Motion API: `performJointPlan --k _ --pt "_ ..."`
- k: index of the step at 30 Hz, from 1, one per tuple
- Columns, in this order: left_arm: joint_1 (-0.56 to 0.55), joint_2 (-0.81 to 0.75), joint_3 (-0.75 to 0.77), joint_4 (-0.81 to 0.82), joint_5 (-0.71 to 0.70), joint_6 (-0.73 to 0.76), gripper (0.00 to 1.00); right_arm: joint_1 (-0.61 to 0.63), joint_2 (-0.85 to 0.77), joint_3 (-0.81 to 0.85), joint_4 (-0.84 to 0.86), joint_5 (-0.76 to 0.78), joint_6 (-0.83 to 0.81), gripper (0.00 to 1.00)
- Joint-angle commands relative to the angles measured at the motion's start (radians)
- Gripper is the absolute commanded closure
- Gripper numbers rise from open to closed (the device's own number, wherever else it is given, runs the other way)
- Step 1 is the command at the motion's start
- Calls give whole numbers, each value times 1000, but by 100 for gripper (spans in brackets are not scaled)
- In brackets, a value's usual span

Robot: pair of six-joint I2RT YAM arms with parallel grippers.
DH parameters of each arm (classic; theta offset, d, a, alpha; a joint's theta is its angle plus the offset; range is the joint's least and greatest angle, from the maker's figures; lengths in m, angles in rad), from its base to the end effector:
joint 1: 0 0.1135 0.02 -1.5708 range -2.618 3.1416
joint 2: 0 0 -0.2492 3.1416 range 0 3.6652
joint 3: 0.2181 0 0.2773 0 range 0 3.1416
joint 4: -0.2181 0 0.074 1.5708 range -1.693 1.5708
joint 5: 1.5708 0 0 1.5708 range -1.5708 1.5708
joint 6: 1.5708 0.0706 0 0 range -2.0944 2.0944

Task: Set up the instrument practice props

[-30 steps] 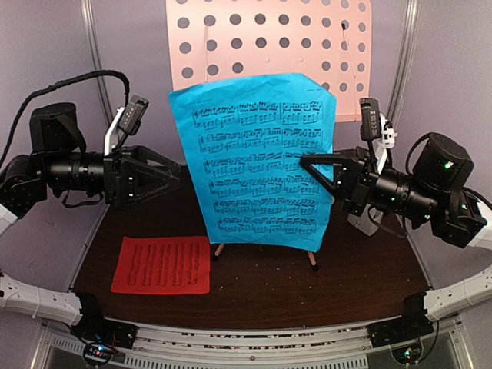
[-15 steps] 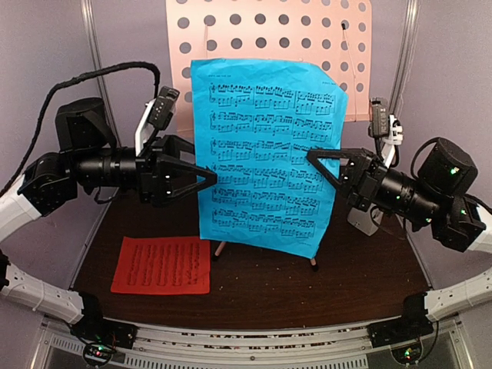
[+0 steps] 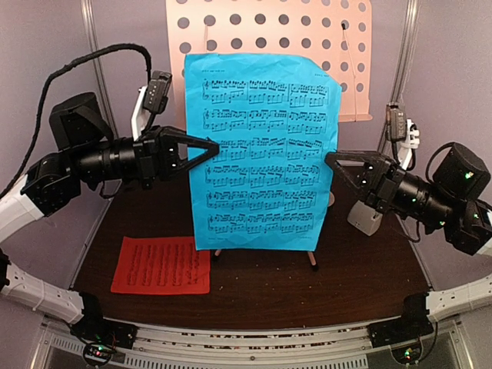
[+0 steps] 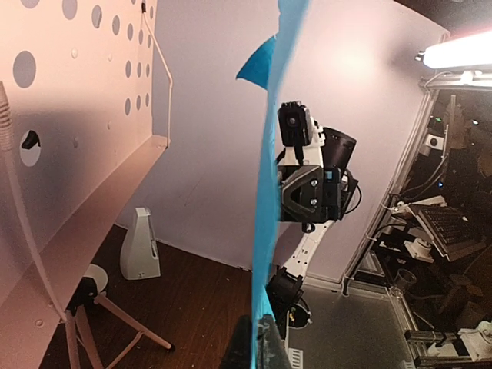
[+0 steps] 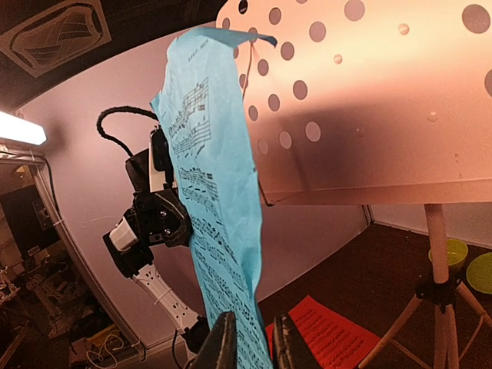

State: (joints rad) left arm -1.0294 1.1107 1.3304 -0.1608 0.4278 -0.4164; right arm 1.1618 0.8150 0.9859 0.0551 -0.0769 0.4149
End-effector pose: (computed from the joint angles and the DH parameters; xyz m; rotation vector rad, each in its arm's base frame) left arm 0.1287 -0.2709 0.4625 0.8694 1.4737 -1.4416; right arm 0.0930 0.2282 0.4324 -0.6078 1.3548 1.3614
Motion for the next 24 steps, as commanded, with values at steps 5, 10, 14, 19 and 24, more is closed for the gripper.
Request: performJointPlan --k 5,10,14,19,24 --pt "2 38 28 66 80 -30 100 -15 -1 30 -56 -21 -46 60" --pt "2 61 35 125 192 -51 100 -19 39 65 -95 -2 -61 25" --pt "2 64 42 123 233 -53 100 -26 3 37 -94 13 -64 20" --pt "2 112 95 75 237 -56 100 -26 6 34 -77 -64 -76 40" --pt "2 176 177 -11 225 -43 88 -26 39 96 -109 -72 -101 93"
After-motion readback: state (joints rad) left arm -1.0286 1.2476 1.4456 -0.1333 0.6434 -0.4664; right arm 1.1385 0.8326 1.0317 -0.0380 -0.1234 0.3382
